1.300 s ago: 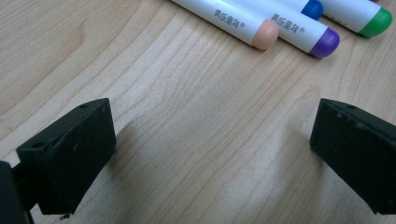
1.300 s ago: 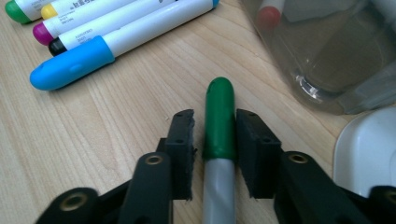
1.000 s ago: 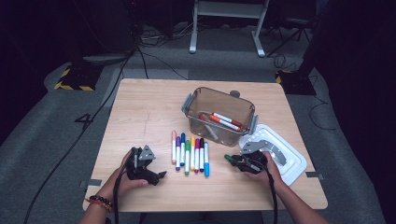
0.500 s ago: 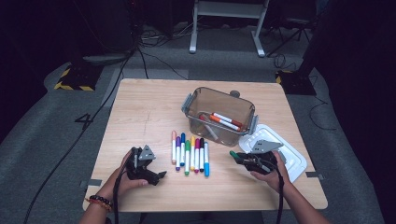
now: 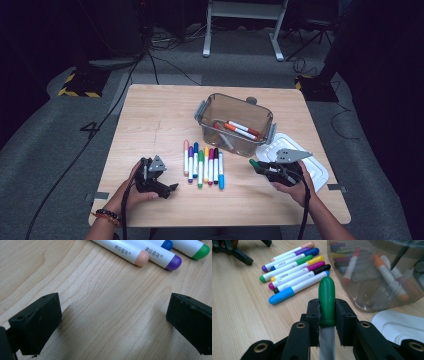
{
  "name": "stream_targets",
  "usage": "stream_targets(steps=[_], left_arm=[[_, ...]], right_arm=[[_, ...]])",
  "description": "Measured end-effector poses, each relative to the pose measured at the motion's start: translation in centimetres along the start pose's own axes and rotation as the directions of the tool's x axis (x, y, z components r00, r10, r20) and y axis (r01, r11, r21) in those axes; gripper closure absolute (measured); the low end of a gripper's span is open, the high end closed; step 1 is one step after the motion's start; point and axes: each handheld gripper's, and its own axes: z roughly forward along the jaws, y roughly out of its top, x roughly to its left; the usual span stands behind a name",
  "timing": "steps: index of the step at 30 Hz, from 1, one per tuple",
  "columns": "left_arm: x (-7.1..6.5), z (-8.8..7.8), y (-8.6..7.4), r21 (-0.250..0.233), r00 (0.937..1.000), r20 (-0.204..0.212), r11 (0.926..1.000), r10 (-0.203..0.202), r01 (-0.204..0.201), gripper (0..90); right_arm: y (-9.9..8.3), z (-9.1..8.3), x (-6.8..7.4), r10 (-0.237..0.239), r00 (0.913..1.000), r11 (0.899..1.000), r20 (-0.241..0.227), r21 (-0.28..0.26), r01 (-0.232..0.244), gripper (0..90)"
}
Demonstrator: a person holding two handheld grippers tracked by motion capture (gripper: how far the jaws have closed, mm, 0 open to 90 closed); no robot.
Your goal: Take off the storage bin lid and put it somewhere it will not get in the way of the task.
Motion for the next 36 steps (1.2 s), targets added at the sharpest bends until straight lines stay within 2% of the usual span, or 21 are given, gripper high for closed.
stream_targets(steps=[13,19,31,33,36], left_arm=[[0.0,0.0,0.0,0.001,1.0,0.001,1.0,-0.001,0.001,0.4],[0.1,0.0,0.1,0.001,1.0,0.004,1.0,0.004,-0.004,0.4],[0.1,0.0,0.0,0.002,1.0,-0.003,1.0,0.003,-0.003,0.5],[0.1,0.0,0.0,0.002,1.0,-0.004,1.0,0.002,-0.002,0.5],[0.1,0.0,0.0,0.002,1.0,-0.004,1.0,0.003,-0.003,0.6]], right_arm=[[0.6,-2.1,-0.5,0.007,0.9999,0.999,0.007,-0.053,-0.007,74.9],[0.7,-2.8,-1.0,0.009,0.9999,0.998,0.007,-0.057,-0.008,74.9],[0.7,-4.7,-2.1,0.034,0.9988,0.995,0.035,-0.1,-0.03,74.9],[0.7,-5.2,-2.4,0.05,0.998,0.992,0.04,-0.114,-0.045,74.9],[0.9,-5.8,-2.7,0.049,0.9971,0.991,0.059,-0.129,-0.041,74.9]])
